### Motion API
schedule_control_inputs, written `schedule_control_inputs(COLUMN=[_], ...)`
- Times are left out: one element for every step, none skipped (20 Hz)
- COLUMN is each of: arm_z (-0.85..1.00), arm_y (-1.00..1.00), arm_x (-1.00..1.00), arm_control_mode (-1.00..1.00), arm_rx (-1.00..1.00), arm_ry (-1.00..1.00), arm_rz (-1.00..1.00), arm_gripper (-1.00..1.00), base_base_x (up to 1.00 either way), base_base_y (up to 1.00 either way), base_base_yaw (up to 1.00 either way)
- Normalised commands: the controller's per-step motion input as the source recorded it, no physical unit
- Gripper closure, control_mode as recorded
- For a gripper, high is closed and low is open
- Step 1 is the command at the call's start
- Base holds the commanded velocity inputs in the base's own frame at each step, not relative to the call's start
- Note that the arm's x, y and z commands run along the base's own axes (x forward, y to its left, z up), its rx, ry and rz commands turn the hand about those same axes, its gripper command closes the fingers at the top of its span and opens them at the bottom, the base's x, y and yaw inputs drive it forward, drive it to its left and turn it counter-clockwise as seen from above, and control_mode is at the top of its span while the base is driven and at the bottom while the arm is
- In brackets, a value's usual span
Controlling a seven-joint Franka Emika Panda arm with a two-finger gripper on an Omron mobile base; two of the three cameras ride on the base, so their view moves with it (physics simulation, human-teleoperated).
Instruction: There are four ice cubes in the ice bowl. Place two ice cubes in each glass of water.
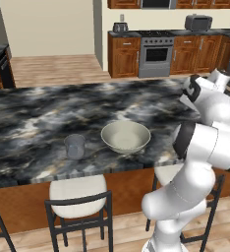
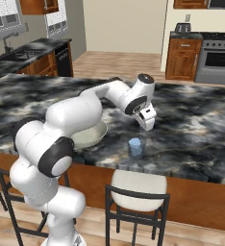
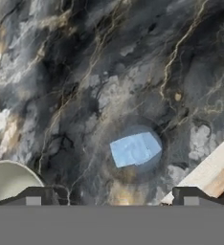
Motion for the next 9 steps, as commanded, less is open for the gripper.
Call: schedule_control_inputs(arm_z=[0.00,0.00,0.00,0.00,0.00,0.00,0.00,0.00,0.00], arm_y=[0.33,0.35,0.39,0.41,0.43,0.48,0.48,0.47,0.48], arm_x=[-0.59,-0.61,-0.59,-0.59,-0.55,-0.49,-0.48,-0.48,-0.46], arm_control_mode=[-1.00,-1.00,-1.00,-1.00,-1.00,-1.00,-1.00,-1.00,-1.00], arm_rx=[-0.09,-0.10,-0.10,-0.10,-0.09,-0.10,-0.10,-0.10,-0.11], arm_ry=[-0.05,-0.02,0.00,0.00,0.00,0.00,0.00,0.01,0.03], arm_rz=[0.00,0.00,0.00,0.00,0.00,0.00,0.01,0.01,0.03], arm_gripper=[-1.00,-1.00,-1.00,-1.00,-1.00,-1.00,-1.00,-1.00,-1.00], base_base_x=[0.00,0.00,0.00,0.00,0.00,0.00,0.00,0.00,0.00], base_base_y=[0.00,0.00,0.00,0.00,0.00,0.00,0.00,0.00,0.00], base_base_yaw=[0.00,0.00,0.00,0.00,0.00,0.00,0.00,0.00,0.00])
